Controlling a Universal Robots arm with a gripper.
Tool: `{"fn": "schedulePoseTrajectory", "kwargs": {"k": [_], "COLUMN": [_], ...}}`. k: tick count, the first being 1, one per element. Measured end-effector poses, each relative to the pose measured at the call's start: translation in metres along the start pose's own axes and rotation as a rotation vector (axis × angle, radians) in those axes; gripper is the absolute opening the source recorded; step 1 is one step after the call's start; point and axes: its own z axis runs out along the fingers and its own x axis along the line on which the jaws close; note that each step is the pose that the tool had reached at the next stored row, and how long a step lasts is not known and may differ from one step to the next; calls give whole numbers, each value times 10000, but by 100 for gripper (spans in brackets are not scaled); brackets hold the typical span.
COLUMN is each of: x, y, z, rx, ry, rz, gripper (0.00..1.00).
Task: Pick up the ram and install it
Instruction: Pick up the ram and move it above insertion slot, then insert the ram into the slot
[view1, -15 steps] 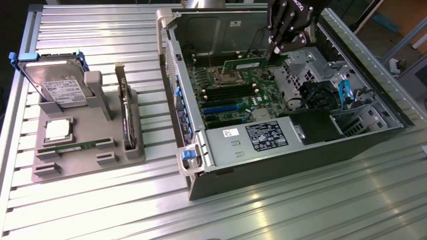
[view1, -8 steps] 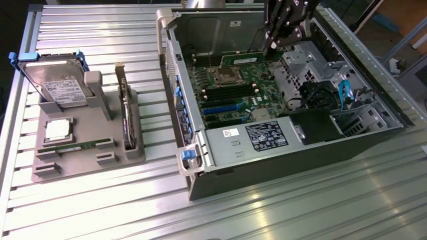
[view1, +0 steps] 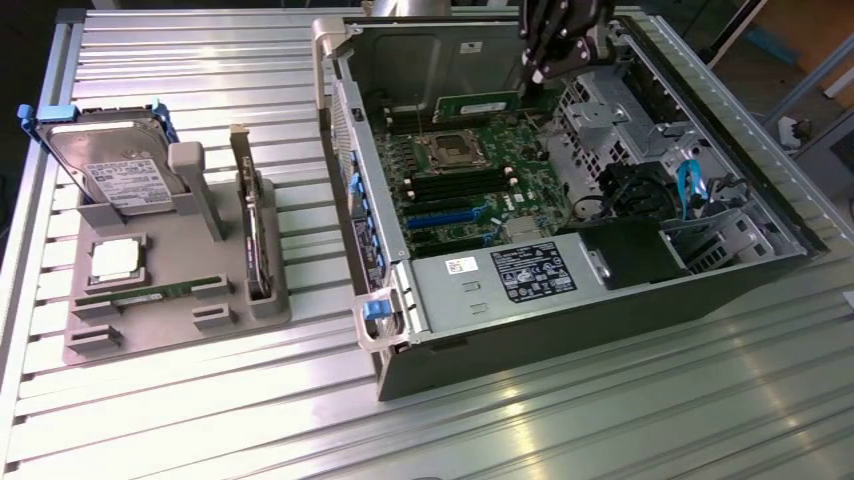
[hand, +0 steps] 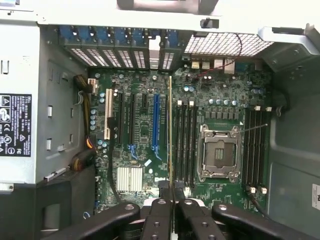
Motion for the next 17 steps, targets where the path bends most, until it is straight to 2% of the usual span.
{"fn": "schedulePoseTrajectory", "kwargs": {"k": [7, 17], "x": [-139, -141], "y": [-6, -6], "z": [17, 17], "rx": [1, 1], "ry": [-1, -1], "rz": [0, 0], "gripper": [12, 12]}}
